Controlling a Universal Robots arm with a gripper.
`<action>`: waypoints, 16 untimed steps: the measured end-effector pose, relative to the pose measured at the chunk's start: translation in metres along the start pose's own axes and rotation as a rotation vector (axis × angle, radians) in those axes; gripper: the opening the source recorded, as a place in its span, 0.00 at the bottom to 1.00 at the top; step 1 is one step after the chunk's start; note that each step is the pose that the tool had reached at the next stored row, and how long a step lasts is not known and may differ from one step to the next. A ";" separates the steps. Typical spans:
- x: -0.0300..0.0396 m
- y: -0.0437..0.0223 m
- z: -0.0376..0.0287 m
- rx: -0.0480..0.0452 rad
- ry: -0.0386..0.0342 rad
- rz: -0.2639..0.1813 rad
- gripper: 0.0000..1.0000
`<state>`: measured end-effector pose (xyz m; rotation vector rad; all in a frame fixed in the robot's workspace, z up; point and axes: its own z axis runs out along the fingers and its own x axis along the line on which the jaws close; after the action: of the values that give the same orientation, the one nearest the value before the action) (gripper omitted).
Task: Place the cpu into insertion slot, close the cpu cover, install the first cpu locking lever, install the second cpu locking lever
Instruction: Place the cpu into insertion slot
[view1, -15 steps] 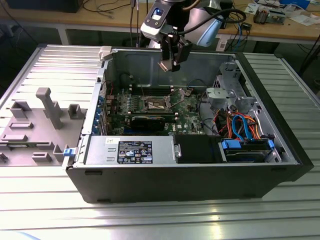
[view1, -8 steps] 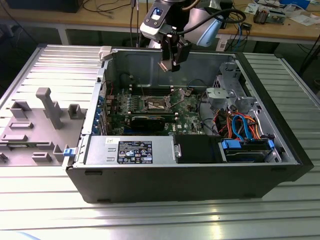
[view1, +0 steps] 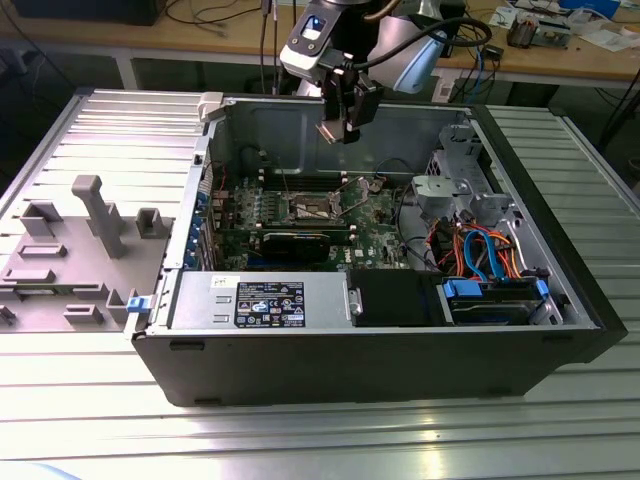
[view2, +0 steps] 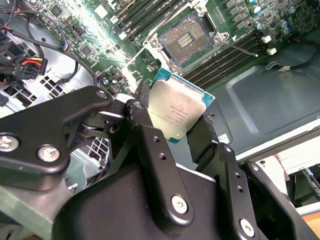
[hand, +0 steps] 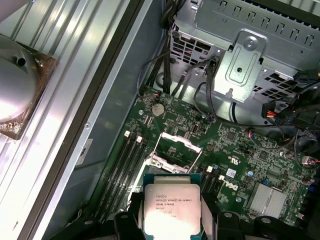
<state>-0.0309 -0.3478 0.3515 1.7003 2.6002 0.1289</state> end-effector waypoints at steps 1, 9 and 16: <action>0.0000 0.0000 0.0000 0.0000 -0.0001 0.001 0.54; 0.0000 0.0000 0.0001 -0.0006 -0.0032 0.037 0.54; 0.0000 0.0000 0.0003 -0.0016 -0.0081 0.092 0.54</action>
<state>-0.0309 -0.3478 0.3512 1.8166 2.5158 0.1262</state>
